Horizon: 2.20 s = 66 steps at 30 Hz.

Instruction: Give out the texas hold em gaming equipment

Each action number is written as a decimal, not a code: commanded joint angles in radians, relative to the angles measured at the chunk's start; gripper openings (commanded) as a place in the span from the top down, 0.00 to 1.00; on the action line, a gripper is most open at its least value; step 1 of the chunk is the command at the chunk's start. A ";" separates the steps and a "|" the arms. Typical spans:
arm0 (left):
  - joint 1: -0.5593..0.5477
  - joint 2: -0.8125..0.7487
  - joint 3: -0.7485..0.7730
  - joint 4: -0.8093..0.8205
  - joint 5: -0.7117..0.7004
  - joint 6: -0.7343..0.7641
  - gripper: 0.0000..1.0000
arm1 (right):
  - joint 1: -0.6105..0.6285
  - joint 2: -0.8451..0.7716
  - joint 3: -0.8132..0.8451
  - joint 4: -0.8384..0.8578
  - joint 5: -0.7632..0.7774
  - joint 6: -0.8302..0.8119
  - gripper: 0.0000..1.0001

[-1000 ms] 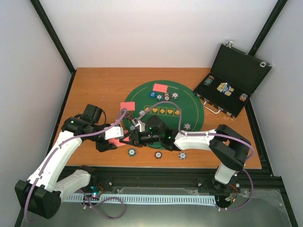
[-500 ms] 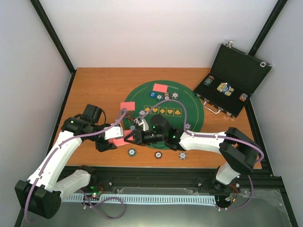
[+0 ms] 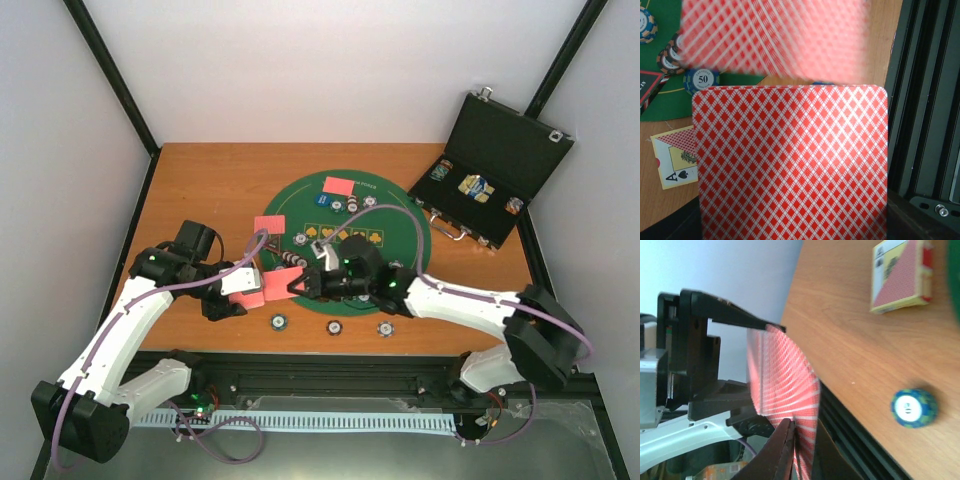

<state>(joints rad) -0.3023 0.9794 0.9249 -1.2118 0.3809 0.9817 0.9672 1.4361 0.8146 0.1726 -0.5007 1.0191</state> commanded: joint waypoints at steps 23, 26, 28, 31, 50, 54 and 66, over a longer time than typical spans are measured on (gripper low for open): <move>0.001 -0.009 0.034 -0.003 0.006 0.030 0.48 | -0.444 -0.112 -0.090 -0.563 0.020 -0.383 0.70; 0.001 -0.008 0.032 -0.002 0.007 0.032 0.48 | -0.418 -0.149 -0.131 -0.583 0.060 -0.357 0.68; 0.001 -0.007 0.031 0.000 0.009 0.032 0.48 | -0.374 -0.174 -0.159 -0.584 0.087 -0.336 0.66; 0.001 -0.005 0.027 0.001 0.015 0.034 0.48 | -0.302 -0.192 -0.166 -0.573 0.102 -0.302 0.60; 0.001 -0.001 0.035 0.009 0.029 0.017 0.48 | -0.026 0.034 0.110 -0.070 -0.101 -0.075 0.38; 0.001 0.000 0.037 0.008 0.031 0.016 0.48 | 0.017 0.110 0.149 0.011 -0.113 -0.046 0.38; 0.001 0.002 0.040 0.005 0.027 0.018 0.48 | 0.077 0.259 0.186 0.156 -0.129 0.023 0.38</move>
<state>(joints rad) -0.3023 0.9798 0.9249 -1.2114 0.3851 0.9913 1.0286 1.6611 0.9642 0.2619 -0.6216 1.0180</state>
